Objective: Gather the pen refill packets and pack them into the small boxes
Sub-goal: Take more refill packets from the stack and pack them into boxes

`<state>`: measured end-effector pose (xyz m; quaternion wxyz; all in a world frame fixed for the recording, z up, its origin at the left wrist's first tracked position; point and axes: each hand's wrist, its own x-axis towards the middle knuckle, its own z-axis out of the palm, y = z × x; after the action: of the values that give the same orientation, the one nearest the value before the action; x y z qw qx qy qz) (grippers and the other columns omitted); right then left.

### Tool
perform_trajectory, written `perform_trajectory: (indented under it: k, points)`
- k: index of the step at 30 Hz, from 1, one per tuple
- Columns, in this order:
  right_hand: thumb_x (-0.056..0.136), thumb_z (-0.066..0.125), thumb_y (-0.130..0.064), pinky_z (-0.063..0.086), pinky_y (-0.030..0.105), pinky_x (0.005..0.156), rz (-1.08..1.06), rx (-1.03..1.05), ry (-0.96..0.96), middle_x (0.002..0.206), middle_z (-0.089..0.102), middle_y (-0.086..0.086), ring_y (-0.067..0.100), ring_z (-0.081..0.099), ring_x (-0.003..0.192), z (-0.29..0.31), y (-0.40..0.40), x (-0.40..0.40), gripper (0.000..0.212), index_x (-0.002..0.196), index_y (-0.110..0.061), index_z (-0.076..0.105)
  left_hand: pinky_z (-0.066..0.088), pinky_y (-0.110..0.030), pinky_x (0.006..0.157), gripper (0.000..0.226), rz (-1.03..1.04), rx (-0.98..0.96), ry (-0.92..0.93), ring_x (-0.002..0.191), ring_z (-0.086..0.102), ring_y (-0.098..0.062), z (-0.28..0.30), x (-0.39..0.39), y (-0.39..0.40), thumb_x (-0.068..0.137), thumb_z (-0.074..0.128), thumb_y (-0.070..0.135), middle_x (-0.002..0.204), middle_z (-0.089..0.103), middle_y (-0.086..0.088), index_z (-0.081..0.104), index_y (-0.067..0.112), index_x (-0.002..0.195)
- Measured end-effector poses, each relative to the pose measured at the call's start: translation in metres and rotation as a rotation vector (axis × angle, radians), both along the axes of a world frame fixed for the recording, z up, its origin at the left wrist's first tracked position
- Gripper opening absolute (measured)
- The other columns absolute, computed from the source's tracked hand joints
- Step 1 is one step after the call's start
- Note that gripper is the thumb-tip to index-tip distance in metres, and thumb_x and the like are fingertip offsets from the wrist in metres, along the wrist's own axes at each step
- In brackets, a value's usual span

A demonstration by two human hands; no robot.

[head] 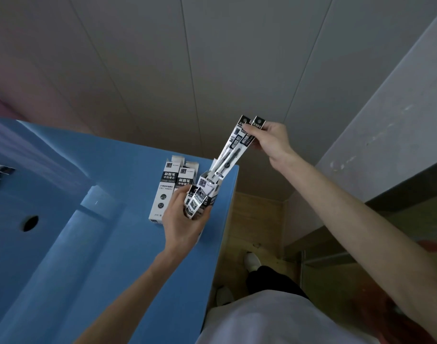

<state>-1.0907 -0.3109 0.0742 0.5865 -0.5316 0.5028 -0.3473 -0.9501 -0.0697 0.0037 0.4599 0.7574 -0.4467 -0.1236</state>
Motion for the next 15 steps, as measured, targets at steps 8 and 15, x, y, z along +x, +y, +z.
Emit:
perform_trajectory:
  k: [8, 15]
  points:
    - [0.092, 0.077, -0.019, 0.051, 0.022, 0.056, 0.022, -0.227, 0.075, 0.079, 0.078, -0.003, 0.007, 0.070, 0.065, 0.023, 0.005, 0.017, 0.009, 0.083, -0.018, 0.076, 0.040, -0.001, 0.089, 0.047, -0.020, -0.030, -0.019, 0.105, 0.057, 0.009, 0.003, -0.001, 0.002, 0.074, 0.091, 0.016, 0.121, 0.063, 0.014, 0.069, 0.014, 0.115]
    - [0.095, 0.074, -0.024, 0.046, 0.019, 0.052, 0.024, -0.335, 0.132, 0.084, 0.078, -0.001, 0.000, 0.063, 0.058, 0.025, 0.002, 0.023, 0.014, 0.096, -0.010, 0.078, 0.046, -0.010, 0.091, 0.050, 0.010, -0.037, 0.005, 0.108, 0.059, 0.001, 0.004, 0.003, 0.002, 0.074, 0.091, 0.019, 0.122, 0.065, 0.010, 0.068, 0.016, 0.118]
